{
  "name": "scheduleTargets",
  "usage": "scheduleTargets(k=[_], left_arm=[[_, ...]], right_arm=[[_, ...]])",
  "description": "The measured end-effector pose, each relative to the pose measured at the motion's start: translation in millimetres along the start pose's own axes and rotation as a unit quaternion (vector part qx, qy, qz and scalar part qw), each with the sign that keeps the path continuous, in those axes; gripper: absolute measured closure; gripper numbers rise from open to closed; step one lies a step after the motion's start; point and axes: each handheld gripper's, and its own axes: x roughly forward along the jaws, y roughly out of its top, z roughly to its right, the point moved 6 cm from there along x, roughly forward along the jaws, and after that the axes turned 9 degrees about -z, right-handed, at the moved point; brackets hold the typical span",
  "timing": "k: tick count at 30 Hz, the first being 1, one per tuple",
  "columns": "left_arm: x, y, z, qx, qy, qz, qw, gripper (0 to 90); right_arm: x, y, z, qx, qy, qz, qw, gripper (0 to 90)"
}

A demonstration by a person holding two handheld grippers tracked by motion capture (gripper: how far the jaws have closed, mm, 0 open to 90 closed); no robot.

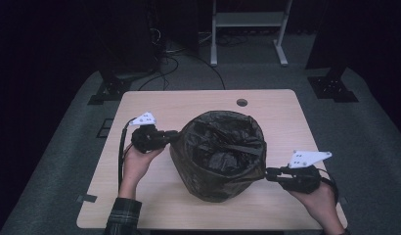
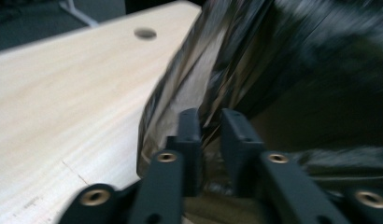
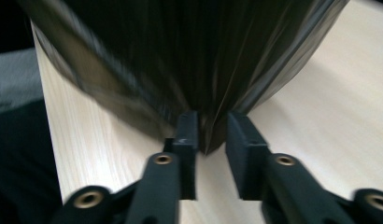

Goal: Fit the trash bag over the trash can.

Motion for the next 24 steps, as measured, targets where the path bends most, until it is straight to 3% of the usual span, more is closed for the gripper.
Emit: scheduleTargets(k=[5, 12, 17, 24], left_arm=[[-12.8, 0.4, 13.6, 0.010, -0.008, 0.010, 0.9999, 54.6], [-24.1, -10.9, 35.0, 0.031, -0.022, 0.001, 0.9993, 39.5], [-22.3, -19.8, 50.5, 0.044, -0.026, -0.005, 0.9987, 29.4], [-9.0, -24.0, 66.6, 0.061, -0.045, -0.017, 0.9970, 21.8]], right_arm=[[-35.8, 20.8, 6.2, 0.003, -0.029, 0.046, 0.9985, 66.4], [-63.7, 50.7, 17.9, -0.001, -0.058, 0.084, 0.9948, 66.0], [-61.7, 77.1, 26.2, -0.007, -0.059, 0.088, 0.9943, 62.1], [-36.6, 110.2, 47.1, 0.001, -0.050, 0.074, 0.9960, 57.4]])
